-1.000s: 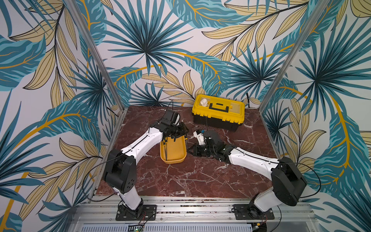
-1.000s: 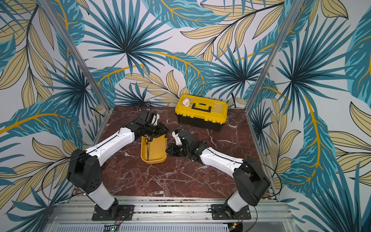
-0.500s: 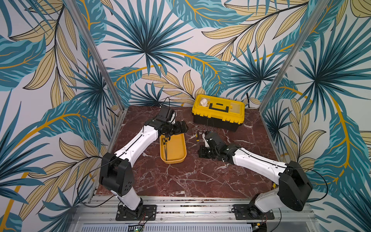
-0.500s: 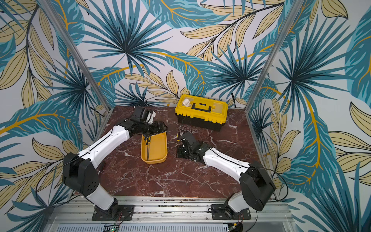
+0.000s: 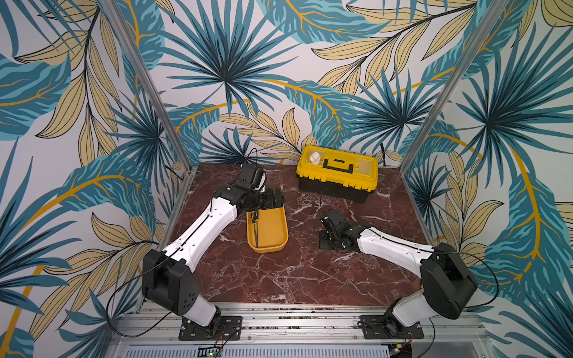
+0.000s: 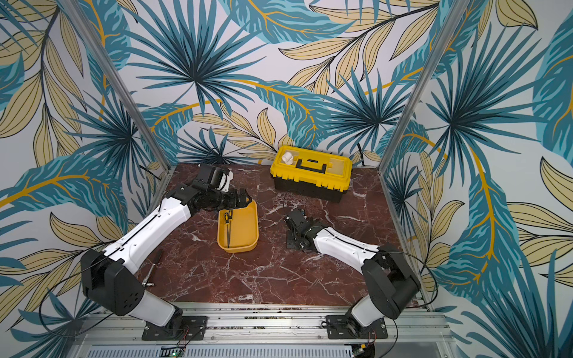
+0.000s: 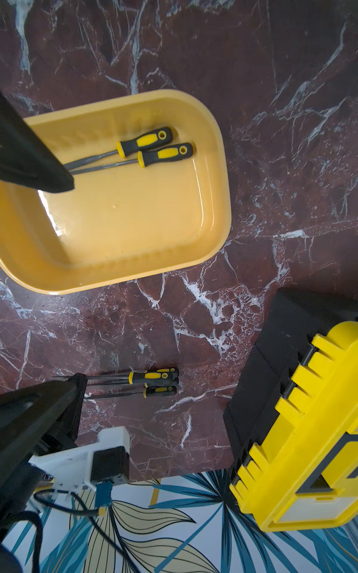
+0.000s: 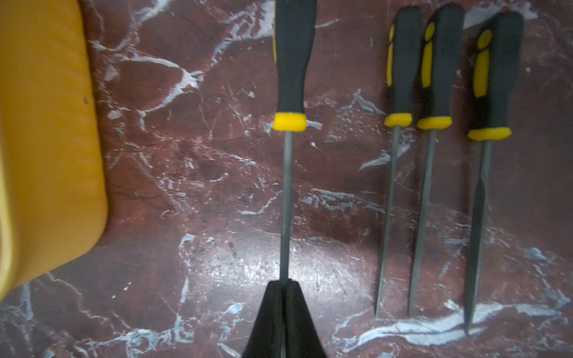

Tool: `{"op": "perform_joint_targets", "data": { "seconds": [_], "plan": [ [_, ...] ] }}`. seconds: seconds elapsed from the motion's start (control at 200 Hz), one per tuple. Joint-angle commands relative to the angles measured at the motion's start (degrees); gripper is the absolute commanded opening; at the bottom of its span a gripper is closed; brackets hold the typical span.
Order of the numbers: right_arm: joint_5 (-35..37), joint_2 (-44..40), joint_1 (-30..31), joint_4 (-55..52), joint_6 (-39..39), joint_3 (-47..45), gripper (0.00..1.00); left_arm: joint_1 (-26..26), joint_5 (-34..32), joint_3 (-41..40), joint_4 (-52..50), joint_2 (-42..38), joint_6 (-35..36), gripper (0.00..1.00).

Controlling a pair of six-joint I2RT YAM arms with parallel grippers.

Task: Take the file tool out of the storage box
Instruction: Pick up the file tool from the storage box, then place the file tool at the center of the board.

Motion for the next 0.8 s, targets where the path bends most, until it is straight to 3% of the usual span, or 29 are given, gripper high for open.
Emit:
{"op": "perform_joint_targets", "data": {
  "seconds": [0.0, 0.796],
  "plan": [
    [1.6, 1.6, -0.7, -1.0, -1.3, -1.4, 0.00, 0.3, -1.4, -1.7, -1.1, -1.8, 1.1, 1.00],
    [2.5, 7.7, -3.8, 0.8, -2.0, -2.1, 0.00, 0.3, -3.3, -3.8, -0.7, -1.9, 0.4, 1.00]
  ]
}}
